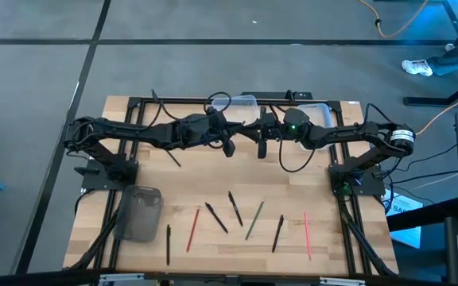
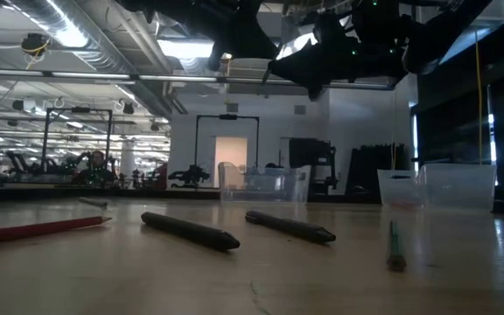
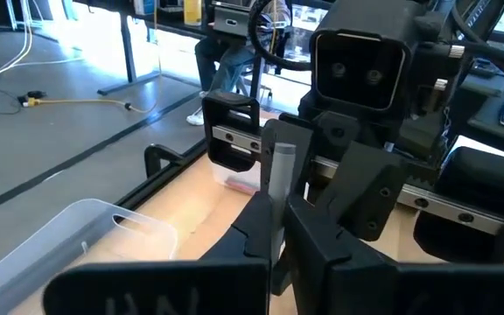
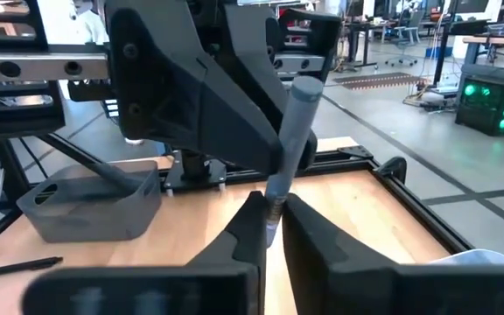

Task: Sort crayons/erasers/pens/pencils in bins
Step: Put the gray crayon into the right transparent bin

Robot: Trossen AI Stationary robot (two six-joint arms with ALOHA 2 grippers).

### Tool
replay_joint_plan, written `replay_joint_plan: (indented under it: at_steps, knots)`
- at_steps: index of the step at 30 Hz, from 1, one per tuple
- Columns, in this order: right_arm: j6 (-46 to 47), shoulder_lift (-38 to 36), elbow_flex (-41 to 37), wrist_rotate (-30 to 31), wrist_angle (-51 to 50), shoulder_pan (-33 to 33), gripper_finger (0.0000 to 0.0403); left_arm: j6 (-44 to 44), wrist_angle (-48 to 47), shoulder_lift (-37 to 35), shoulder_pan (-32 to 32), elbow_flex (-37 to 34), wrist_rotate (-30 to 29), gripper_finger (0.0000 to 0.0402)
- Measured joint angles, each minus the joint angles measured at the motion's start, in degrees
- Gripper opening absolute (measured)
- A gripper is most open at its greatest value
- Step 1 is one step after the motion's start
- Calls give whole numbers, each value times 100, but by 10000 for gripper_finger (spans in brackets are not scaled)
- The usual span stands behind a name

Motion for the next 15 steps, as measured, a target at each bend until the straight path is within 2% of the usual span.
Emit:
replay_joint_plan:
  at_steps: [4,12,15]
  knots:
    - [5,-18,0,-30,-98,-113,29,9,-8,0,4,2,5,28]
    - [34,-33,0,98,-189,-245,29,9,-2,35,98,9,77,105]
    - [19,-122,0,230,-587,-317,29,14,-101,79,174,4,38,119]
